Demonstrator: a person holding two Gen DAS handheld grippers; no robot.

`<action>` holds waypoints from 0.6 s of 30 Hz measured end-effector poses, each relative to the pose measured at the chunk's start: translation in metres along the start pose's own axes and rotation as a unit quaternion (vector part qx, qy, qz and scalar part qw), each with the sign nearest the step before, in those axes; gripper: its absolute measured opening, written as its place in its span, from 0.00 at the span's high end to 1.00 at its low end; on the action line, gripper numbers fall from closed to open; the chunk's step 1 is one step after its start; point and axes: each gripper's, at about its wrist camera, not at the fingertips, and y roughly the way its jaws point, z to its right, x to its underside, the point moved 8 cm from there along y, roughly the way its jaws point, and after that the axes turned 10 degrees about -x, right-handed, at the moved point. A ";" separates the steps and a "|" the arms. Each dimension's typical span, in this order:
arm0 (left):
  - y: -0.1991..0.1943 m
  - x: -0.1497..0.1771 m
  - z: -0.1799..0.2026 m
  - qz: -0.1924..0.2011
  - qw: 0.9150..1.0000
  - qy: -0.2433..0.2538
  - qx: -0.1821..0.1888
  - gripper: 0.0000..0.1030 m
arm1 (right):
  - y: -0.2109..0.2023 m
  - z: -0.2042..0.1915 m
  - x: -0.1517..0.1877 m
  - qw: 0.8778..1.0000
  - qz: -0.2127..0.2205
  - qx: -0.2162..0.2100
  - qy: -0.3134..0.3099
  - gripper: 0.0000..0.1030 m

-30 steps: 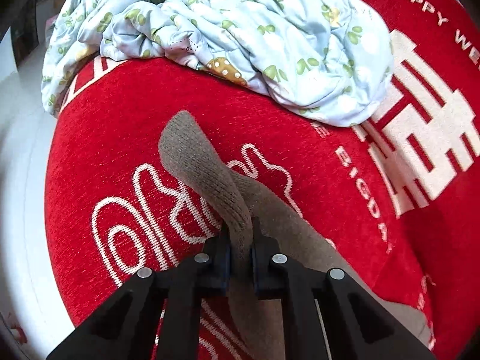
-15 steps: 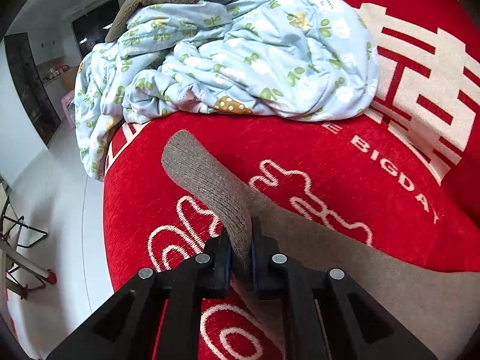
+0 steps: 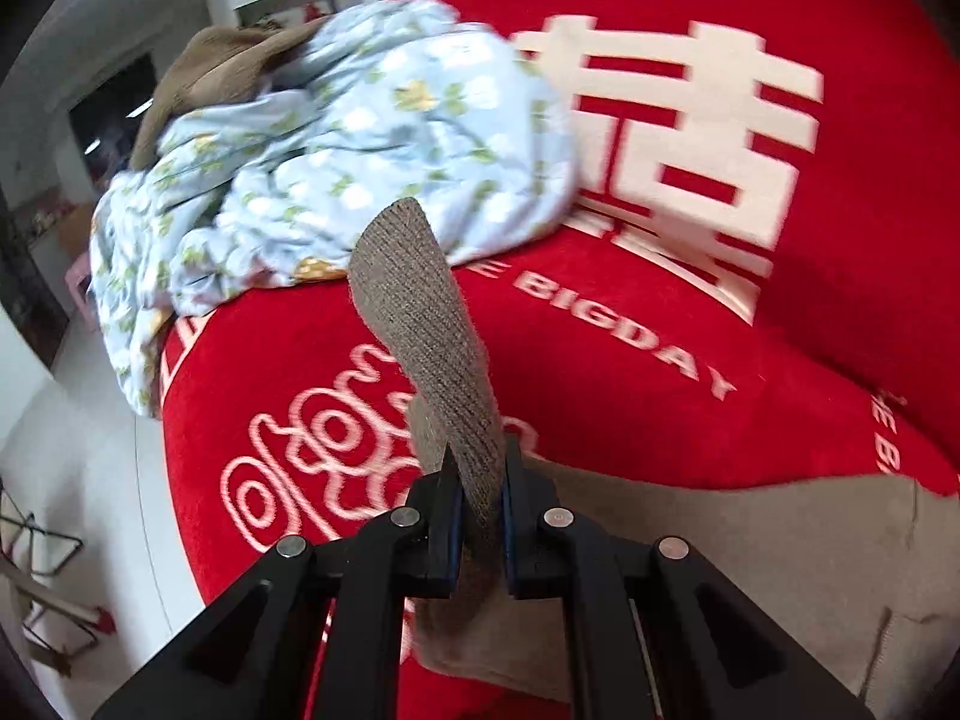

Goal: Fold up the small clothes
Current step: 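Carry the held sleeve with the left gripper across the sweater body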

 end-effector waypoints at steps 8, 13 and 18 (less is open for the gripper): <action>-0.043 0.023 0.087 -0.004 0.996 0.075 0.050 0.89 | -0.021 0.051 0.031 1.000 -0.013 0.007 0.016 0.12; -0.071 0.046 0.133 -0.019 0.990 0.119 0.077 0.89 | -0.027 0.066 0.043 1.000 -0.012 0.013 0.018 0.12; -0.100 0.062 0.167 -0.011 0.984 0.147 0.096 0.89 | -0.031 0.078 0.054 1.000 -0.015 0.017 0.023 0.12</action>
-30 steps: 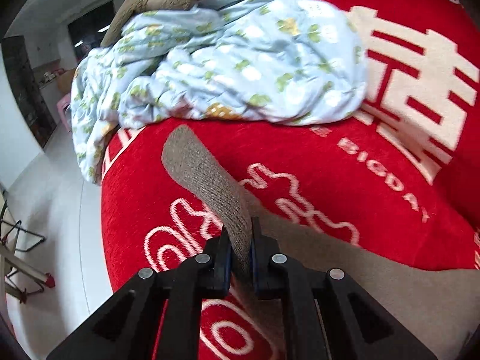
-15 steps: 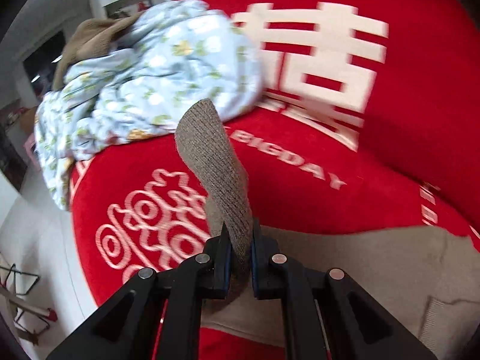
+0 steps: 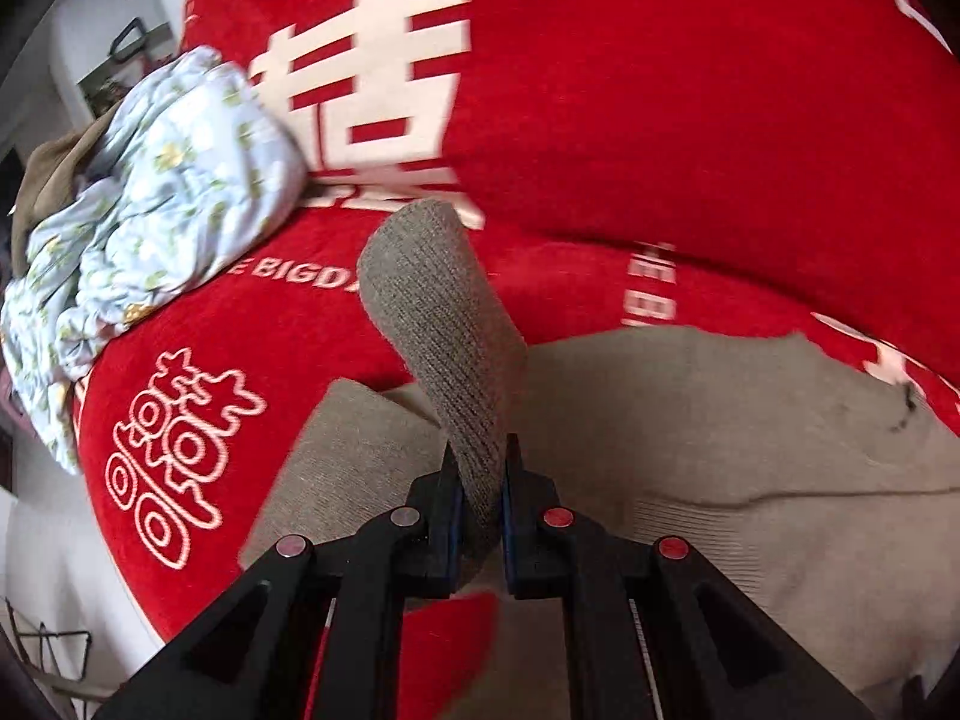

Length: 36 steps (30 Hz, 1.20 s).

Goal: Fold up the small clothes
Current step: 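Carry the held sleeve with the left gripper across the sweater body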

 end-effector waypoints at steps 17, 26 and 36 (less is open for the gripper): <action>-0.052 0.009 0.084 0.017 0.997 0.063 0.037 0.89 | -0.009 0.019 0.012 1.000 0.009 -0.013 0.007 0.12; -0.086 0.019 0.126 0.041 0.992 0.106 0.060 0.89 | -0.021 0.039 0.022 1.000 0.010 -0.008 0.018 0.12; -0.116 0.029 0.159 0.056 0.986 0.137 0.073 0.89 | -0.030 0.044 0.035 1.000 0.017 -0.002 0.009 0.11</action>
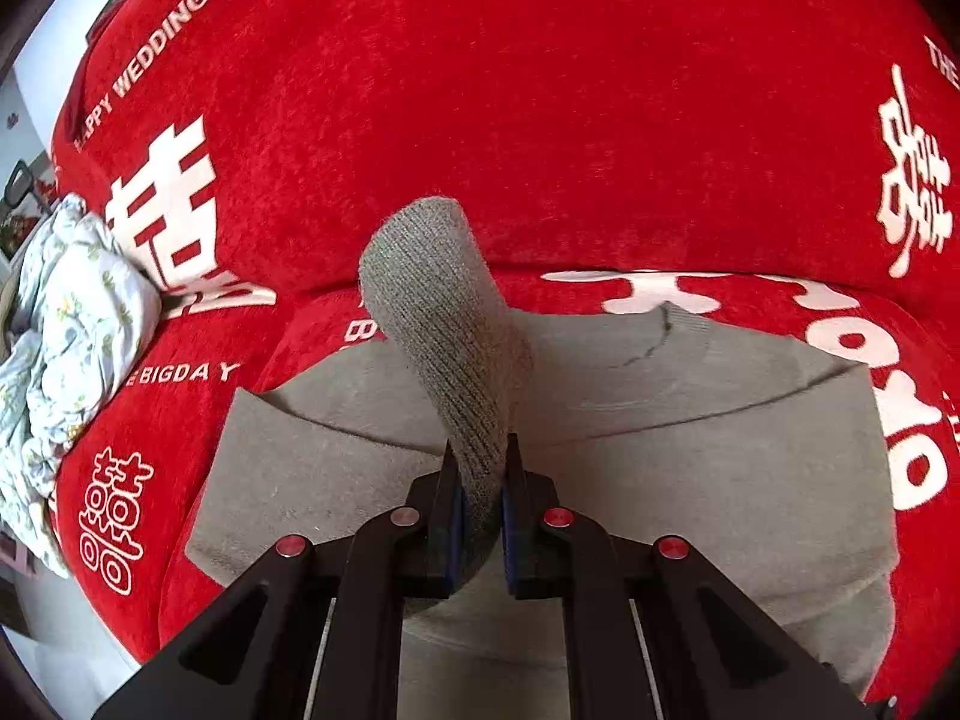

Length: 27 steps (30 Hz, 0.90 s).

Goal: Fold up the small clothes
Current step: 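Carry the held sleeve with the left gripper across the sweater body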

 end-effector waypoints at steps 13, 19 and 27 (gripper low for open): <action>-0.025 0.000 0.039 0.015 0.999 0.040 0.019 0.89 | -0.007 0.000 0.009 1.000 0.015 -0.003 -0.012 0.11; -0.036 0.004 0.061 0.021 0.997 0.069 0.037 0.89 | -0.011 0.001 0.015 1.000 0.021 -0.005 -0.017 0.11; -0.042 0.013 0.079 0.020 0.993 0.096 0.060 0.89 | -0.012 0.002 0.018 0.999 0.024 -0.003 -0.021 0.08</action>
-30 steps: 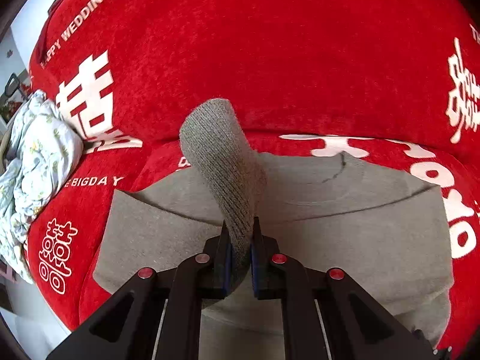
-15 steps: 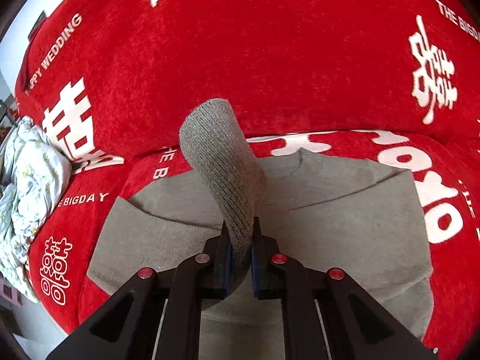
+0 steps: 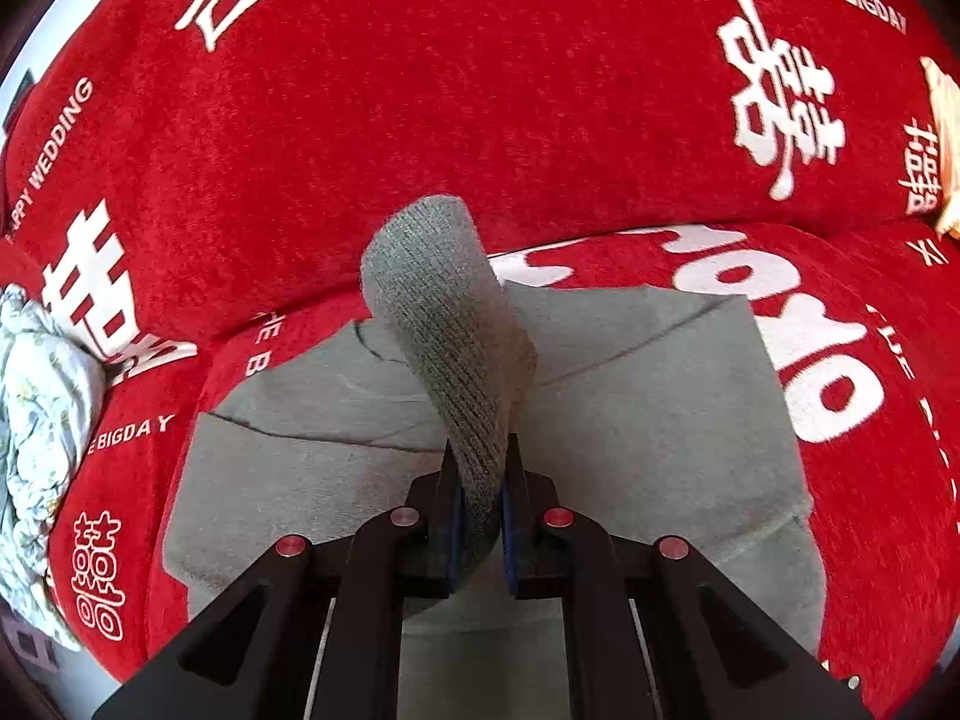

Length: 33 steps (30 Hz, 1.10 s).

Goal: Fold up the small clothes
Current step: 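Carry the held sleeve with the left gripper across the sweater body, then lower the sleeve onto the folded sleeve and open the left gripper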

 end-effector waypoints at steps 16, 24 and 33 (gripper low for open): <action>0.006 0.006 0.025 -0.014 1.000 0.018 0.013 0.89 | -0.015 0.004 0.005 1.000 0.012 0.004 -0.002 0.06; 0.005 0.009 0.048 -0.014 0.999 0.036 0.018 0.89 | -0.029 0.021 0.006 1.000 0.018 0.019 0.014 0.06; 0.015 0.015 0.063 -0.027 0.998 0.041 0.025 0.89 | -0.035 0.027 0.008 0.999 0.023 0.020 0.023 0.06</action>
